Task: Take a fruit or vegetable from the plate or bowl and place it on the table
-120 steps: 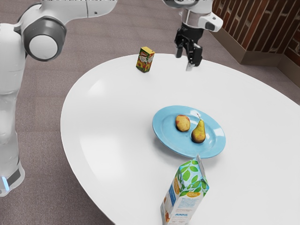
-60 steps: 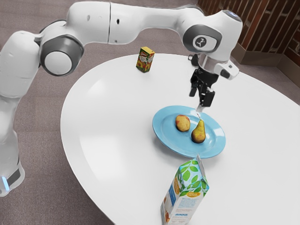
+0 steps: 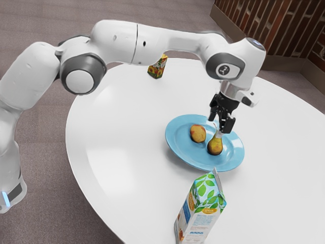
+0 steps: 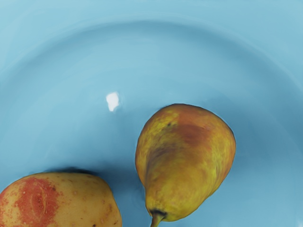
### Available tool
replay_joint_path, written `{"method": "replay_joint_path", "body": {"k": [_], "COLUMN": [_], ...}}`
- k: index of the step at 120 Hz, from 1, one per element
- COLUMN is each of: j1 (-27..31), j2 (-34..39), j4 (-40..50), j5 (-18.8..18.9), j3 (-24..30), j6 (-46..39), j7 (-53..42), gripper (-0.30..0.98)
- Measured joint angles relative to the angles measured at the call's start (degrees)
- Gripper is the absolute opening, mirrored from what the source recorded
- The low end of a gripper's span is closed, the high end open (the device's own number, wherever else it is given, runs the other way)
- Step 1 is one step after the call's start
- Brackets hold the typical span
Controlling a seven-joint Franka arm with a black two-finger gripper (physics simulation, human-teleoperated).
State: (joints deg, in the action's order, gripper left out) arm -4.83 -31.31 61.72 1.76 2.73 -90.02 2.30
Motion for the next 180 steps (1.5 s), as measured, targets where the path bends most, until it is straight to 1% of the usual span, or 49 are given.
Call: {"method": "replay_joint_path", "body": {"k": [21, 75, 146, 151, 164, 171, 180], "j1": [1.0, 1.0, 0.6, 0.7, 0.7, 0.6, 0.5], "j2": [-1.2, -1.7, -5.4, -5.7, -6.1, -6.2, -6.2], "j4": [-0.2, -0.4, -0.6, -0.6, -0.6, -0.6, -0.6], "j5": [0.0, -0.1, -0.1, -0.1, -0.1, 0.0, 0.1], "j3": [0.3, 0.1, 0.3, 0.3, 0.3, 0.3, 0.2], "j6": [-0.9, -1.4, -1.9, -2.0, -2.3, -2.4, -2.6], "j7": [-0.1, -0.5, -0.7, -0.7, -0.8, -0.8, -0.7], "gripper": [0.69, 0.69, 0.68, 0.70, 0.68, 0.62, 0.46]}}
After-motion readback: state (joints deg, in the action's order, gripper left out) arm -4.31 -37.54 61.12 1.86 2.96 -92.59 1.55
